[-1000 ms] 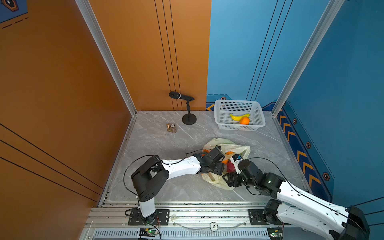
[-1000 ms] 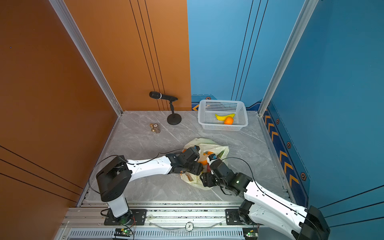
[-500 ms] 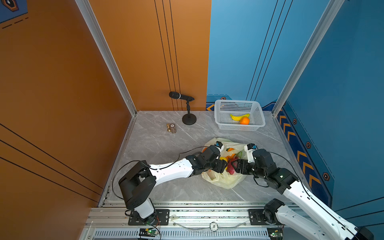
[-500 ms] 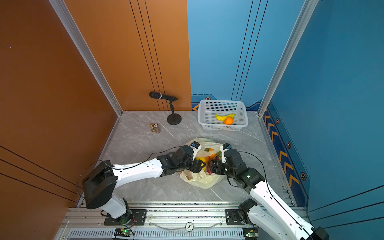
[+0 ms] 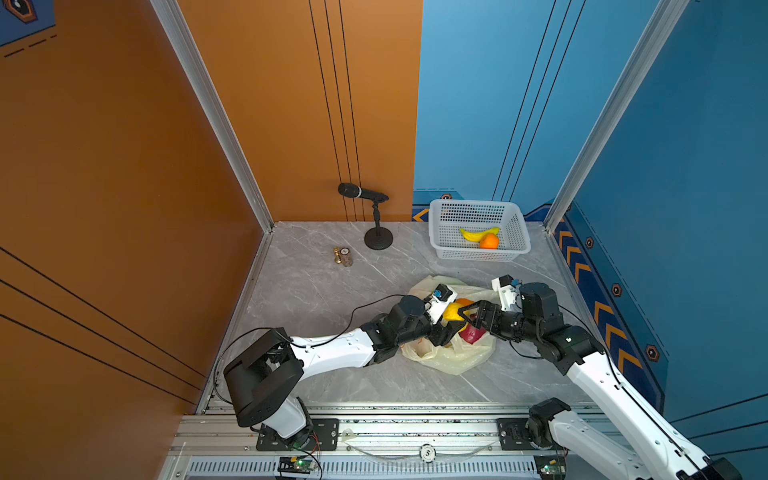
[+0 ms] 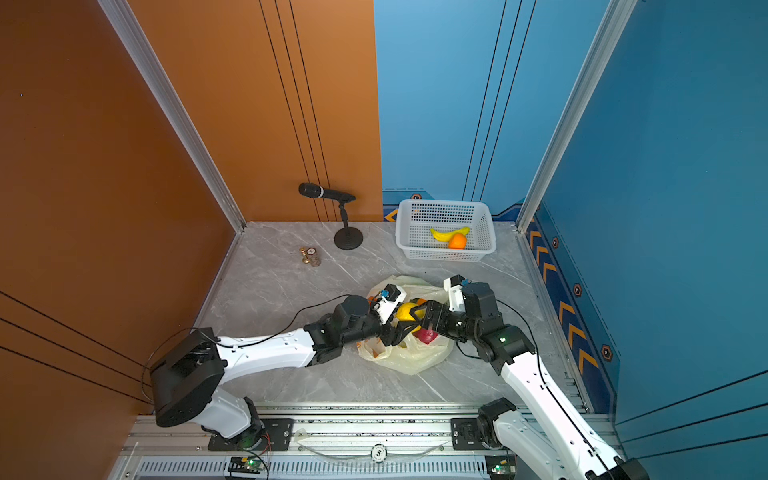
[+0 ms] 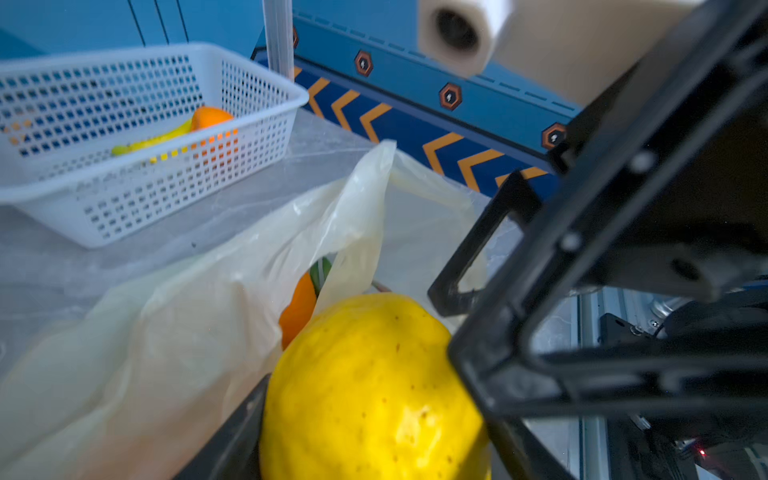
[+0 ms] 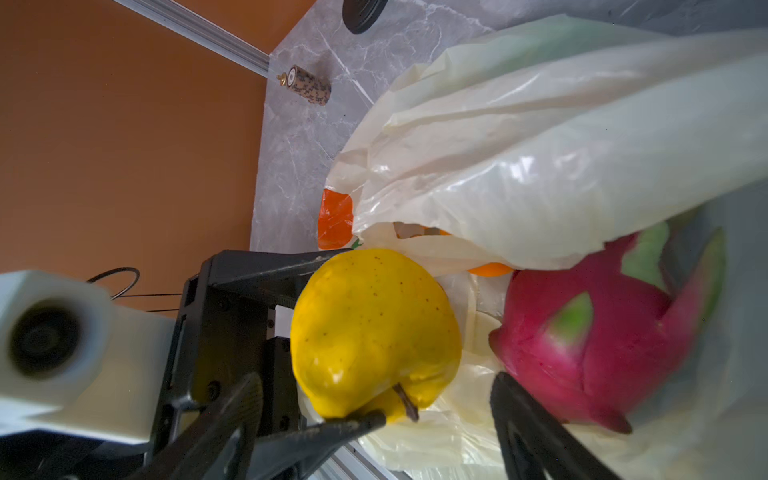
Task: Untie the knot of the plastic bag and take out the fruit
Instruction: 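Grasp and lift the yellow fruit with the left gripper while the right steadies it, then take the yellow fruit from the left gripper with the right gripper, then carry the yellow fruit into the white basket with the right gripper and release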
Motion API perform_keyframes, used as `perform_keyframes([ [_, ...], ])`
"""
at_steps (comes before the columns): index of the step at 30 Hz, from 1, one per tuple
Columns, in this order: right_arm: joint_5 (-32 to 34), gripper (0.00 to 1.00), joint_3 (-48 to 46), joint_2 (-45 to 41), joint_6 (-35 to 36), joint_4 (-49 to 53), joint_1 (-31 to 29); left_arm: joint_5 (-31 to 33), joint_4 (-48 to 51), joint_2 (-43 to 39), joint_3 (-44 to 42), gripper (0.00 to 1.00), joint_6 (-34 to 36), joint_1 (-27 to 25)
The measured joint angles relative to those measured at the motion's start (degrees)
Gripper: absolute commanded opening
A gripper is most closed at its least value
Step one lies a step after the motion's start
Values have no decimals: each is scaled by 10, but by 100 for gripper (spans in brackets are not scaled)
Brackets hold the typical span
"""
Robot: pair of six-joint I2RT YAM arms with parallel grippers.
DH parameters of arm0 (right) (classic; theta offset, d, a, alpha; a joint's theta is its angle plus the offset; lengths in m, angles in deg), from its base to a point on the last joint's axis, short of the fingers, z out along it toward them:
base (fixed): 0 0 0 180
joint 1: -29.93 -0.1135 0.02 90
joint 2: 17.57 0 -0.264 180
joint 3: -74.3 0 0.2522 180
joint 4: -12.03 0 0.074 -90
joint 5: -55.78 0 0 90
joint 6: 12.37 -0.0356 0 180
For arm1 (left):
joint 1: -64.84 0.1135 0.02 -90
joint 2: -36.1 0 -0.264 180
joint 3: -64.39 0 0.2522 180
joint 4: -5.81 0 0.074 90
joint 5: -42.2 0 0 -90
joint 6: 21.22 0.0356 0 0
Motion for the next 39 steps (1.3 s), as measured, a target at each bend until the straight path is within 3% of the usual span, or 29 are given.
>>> perform_keyframes([
  [8,-35,88,0,-15,-36,-30,19,-34,-75,0,1,44,45,-13],
  [14,-52,55,-3,-15,-68,-71,35,-36,-90,0,6,44,64,-23],
  [16,-56,50,-3,-15,-71,-77,37,-30,-93,0,7,45,67,-24],
  [19,-57,48,-3,-15,-71,-82,38,-26,-87,0,11,54,70,-24],
  [23,-57,47,-3,-17,-71,-83,43,-16,-69,0,23,91,76,-26],
  [25,-56,47,0,-18,-70,-82,45,-7,-64,0,26,98,80,-30],
  [33,-30,46,64,-10,-48,-83,79,22,-17,-14,26,97,83,-37],
  [39,7,45,137,50,-20,-107,93,45,28,-61,26,97,83,-43],
])
